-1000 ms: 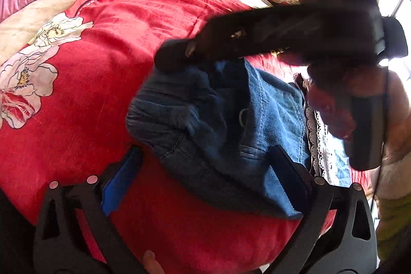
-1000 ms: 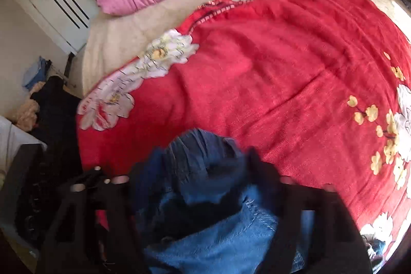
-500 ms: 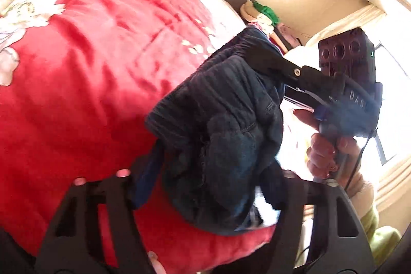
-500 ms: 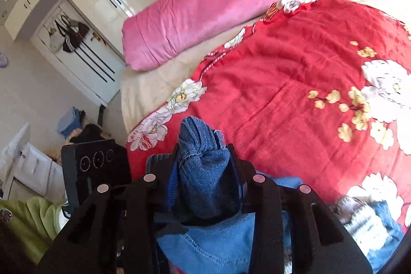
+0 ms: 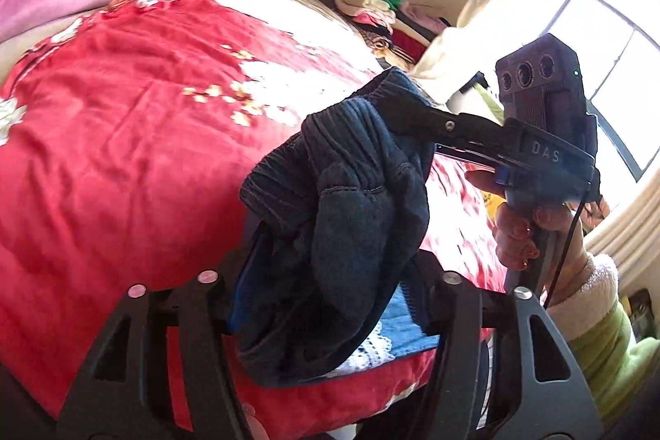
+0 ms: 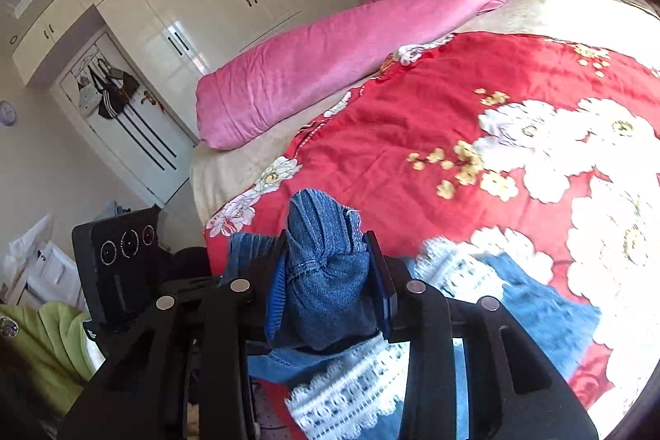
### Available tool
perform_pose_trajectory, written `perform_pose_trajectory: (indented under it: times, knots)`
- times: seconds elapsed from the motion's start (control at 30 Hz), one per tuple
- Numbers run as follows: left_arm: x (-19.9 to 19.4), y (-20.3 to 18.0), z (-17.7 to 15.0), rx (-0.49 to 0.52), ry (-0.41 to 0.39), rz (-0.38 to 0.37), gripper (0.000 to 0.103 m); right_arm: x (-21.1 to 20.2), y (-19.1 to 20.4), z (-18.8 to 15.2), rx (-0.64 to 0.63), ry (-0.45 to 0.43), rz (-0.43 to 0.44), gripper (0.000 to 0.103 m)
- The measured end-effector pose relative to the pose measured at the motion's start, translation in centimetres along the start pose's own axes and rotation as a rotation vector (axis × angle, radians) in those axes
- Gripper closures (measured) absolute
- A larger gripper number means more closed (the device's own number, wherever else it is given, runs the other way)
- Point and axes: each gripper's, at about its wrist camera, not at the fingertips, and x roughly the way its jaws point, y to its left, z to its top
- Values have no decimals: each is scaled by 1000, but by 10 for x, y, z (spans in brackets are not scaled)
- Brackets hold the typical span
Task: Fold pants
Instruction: 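Fold the waistband over onto the pants with the right tool and release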
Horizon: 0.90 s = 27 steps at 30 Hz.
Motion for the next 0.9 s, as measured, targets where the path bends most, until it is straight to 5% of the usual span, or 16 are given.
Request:
perform_pose_trajectory:
  times: [0.1, 0.5, 0.9]
  knots:
    - [9, -17, -6, 57, 14, -5, 39, -14, -13, -14, 24, -5, -8, 67]
    - [38, -54, -42, 167, 122, -60, 35, -70, -52, -75, 191, -50, -121, 42]
    - [51, -65, -74, 254, 208, -79, 33, -31, -35, -102, 107, 99, -350, 37]
